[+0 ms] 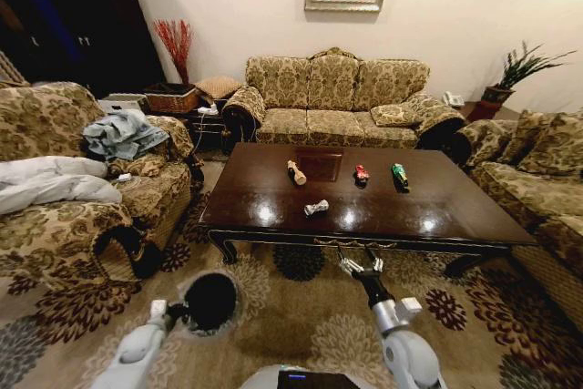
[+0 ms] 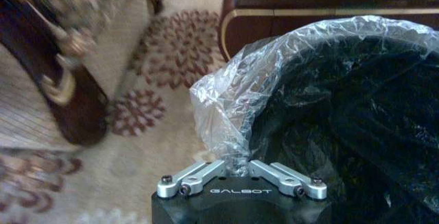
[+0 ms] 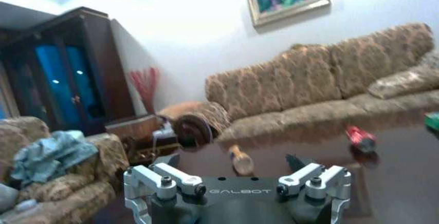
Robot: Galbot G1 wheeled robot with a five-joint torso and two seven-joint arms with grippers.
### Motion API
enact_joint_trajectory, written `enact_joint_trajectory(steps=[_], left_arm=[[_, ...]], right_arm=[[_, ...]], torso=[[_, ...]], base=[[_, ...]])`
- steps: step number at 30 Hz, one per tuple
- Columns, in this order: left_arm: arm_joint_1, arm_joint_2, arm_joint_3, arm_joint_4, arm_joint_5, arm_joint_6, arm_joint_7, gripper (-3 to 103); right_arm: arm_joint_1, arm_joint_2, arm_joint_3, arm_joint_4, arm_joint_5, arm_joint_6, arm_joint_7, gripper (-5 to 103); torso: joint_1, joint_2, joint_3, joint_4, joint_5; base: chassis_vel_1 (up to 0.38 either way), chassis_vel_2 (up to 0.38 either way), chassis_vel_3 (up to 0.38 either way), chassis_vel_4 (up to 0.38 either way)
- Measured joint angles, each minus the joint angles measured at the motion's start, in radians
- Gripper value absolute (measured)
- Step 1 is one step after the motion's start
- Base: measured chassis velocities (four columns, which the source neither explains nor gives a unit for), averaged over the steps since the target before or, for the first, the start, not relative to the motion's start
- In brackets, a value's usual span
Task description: Move to the front of the table and place the trash on the table into the trash bin.
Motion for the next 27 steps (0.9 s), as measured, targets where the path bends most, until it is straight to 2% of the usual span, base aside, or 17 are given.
enact_joint_trajectory(steps=[2,3,5,7,8,10,11,15,21,23,27], left_arm=[[0.07,0.014,-0.058,-0.111,0.0,0.024,0.002,0],[0.07,0.014,-0.058,-0.111,0.0,0.024,0.002,0],[0.151,0.014,-0.14,-0.248,0.03,0.059,0.035,0],[0.196,0.005,-0.209,-0.333,0.05,0.064,0.063,0],[0.196,0.005,-0.209,-0.333,0.05,0.064,0.063,0],[0.224,-0.014,-0.284,-0.415,0.052,0.069,0.074,0],[0.224,-0.014,-0.284,-0.415,0.052,0.069,0.074,0],[0.202,-0.045,-0.361,-0.546,-0.017,0.102,0.066,0],[0.134,-0.043,-0.351,-0.66,-0.054,0.123,0.043,0],[0.075,-0.023,-0.313,-0.707,-0.063,0.14,0.039,0],[0.013,0.022,-0.273,-0.728,-0.061,0.15,0.039,0]], right_arm=[[0.014,0.005,-0.002,0.016,0.0,-0.001,-0.003,100],[0.014,0.005,-0.002,0.016,0.0,-0.001,-0.003,100],[0.034,0.011,-0.009,0.021,-0.002,0.001,-0.006,100],[0.047,0.012,-0.011,0.017,-0.005,0.008,-0.009,100],[0.047,0.012,-0.011,0.017,-0.005,0.008,-0.009,100],[0.063,0.008,-0.013,0.005,-0.003,0.012,-0.011,100],[0.063,0.008,-0.013,0.005,-0.003,0.012,-0.011,100],[0.074,0.002,-0.005,-0.003,-0.002,0.009,-0.009,100],[0.071,-0.002,0.009,0.009,-0.012,-0.026,0.017,100],[0.065,-0.001,0.009,0.009,-0.025,-0.041,0.018,100],[0.052,0.003,0.004,0.011,-0.039,-0.043,0.003,100]], torso=[[0.0,0.0,0.0,-0.0005,-0.0005],[0.0,0.0,0.0,-0.0005,-0.0005],[0.0,0.0,0.0,-0.0004,-0.0003],[0.0,0.0,0.0,-0.0006,-0.0002],[0.0,0.0,0.0,-0.0006,-0.0002],[0.0,0.0,0.0,-0.0004,0.0001],[0.0,0.0,0.0,-0.0004,0.0001],[0.0,0.0,0.0,-0.0005,-0.0003],[0.0,0.0,0.0,-0.0008,0.0],[0.0,0.0,0.0,-0.0006,-0.0004],[0.0,0.0,0.0,-0.0011,-0.0001]], base=[[0.0,0.0,0.0,0.0],[0.0,0.0,0.0,0.0],[0.0,0.0,0.0,0.0],[0.0,0.0,0.0,0.0],[0.0,0.0,0.0,0.0],[0.0,0.0,0.0,0.0],[0.0,0.0,0.0,0.0],[0.0,0.0,0.0,0.0],[0.0,0.0,0.0,0.0],[0.0,0.0,0.0,0.0],[0.0,0.0,0.0,0.0]])
